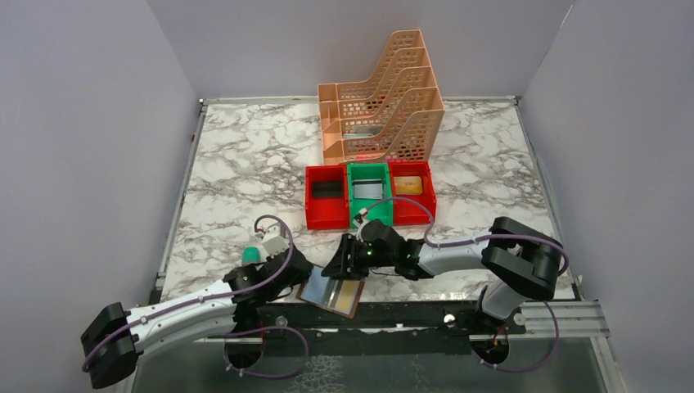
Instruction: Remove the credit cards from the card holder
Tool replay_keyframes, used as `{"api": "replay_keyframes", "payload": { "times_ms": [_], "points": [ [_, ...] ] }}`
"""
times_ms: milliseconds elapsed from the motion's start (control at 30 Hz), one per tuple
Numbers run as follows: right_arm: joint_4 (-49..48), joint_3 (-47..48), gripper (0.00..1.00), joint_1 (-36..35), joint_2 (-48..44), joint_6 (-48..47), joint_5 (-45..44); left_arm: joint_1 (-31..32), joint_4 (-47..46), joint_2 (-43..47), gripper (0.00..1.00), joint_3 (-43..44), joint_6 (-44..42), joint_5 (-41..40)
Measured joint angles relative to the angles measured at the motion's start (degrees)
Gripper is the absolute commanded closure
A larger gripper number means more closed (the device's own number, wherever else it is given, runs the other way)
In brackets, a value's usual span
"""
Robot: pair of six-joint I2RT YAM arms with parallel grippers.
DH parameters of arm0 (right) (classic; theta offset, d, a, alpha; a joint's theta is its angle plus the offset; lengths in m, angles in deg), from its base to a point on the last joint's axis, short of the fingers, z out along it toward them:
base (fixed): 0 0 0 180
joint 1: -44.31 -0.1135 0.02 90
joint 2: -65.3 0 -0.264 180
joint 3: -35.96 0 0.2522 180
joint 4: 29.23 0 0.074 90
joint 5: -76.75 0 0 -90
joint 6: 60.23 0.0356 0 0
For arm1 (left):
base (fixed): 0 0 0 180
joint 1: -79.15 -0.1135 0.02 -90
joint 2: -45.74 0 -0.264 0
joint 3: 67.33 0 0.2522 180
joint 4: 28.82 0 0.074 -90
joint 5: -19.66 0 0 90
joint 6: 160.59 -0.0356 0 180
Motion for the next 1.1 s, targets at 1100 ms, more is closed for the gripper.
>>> {"api": "replay_keyframes", "payload": {
  "times_ms": [1100],
  "points": [
    [19.65,2.69,0.50,-12.94,-8.35,-25.09,-6.16,0.00,0.92,-0.52,0.54,5.97,-5.84,-0.90]
  ]
}}
